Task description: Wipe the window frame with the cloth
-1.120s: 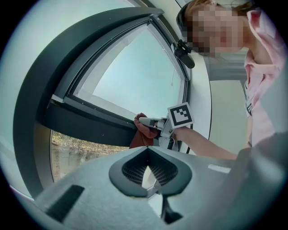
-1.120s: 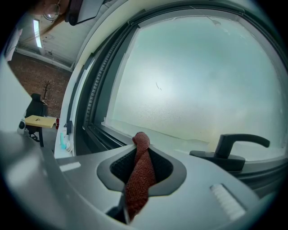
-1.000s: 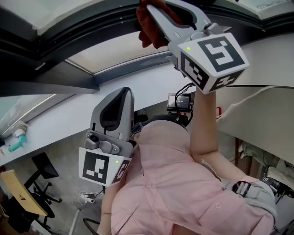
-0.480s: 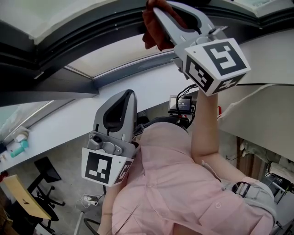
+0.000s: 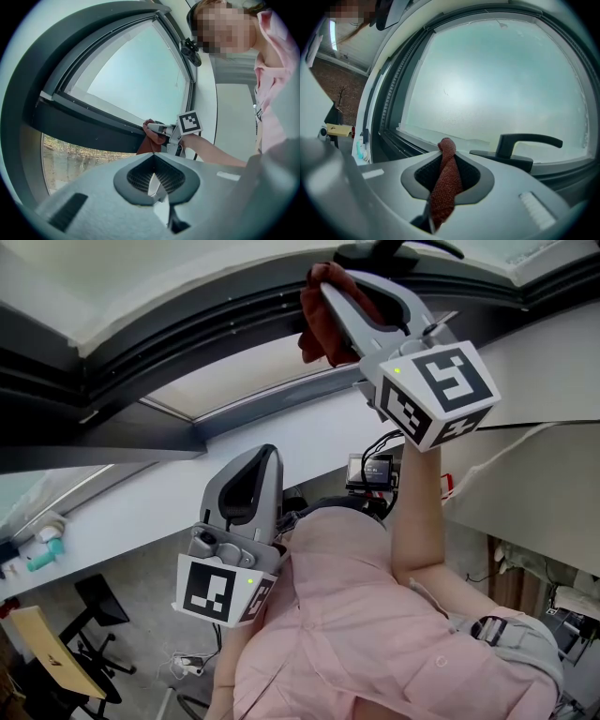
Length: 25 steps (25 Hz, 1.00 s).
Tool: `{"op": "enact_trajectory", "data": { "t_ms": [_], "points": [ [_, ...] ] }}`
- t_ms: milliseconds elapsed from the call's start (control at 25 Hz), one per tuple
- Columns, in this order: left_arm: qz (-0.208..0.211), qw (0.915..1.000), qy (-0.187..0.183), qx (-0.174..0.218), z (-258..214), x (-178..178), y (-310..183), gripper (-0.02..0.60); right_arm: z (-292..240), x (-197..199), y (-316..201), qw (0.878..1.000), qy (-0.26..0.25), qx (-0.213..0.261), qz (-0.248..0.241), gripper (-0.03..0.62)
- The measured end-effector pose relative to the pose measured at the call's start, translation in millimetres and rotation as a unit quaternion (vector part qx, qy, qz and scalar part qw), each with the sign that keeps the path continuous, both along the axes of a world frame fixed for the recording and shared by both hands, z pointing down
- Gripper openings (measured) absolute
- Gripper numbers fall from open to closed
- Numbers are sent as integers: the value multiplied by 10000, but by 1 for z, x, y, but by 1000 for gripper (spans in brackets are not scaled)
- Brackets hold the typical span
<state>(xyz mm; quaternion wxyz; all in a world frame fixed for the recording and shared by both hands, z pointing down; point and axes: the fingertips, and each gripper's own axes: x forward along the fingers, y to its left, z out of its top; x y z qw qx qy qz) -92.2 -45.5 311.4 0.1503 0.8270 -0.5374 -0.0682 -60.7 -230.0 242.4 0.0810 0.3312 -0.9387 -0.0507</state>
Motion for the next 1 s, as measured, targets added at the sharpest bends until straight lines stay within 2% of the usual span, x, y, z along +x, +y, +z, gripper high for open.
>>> {"op": "enact_trajectory", "data": {
  "t_ms": [1000],
  "points": [
    [-172,9998,-79,63,-4,-1,14,-5,1,29,-16,9988,-143,14,476,66]
  ]
}}
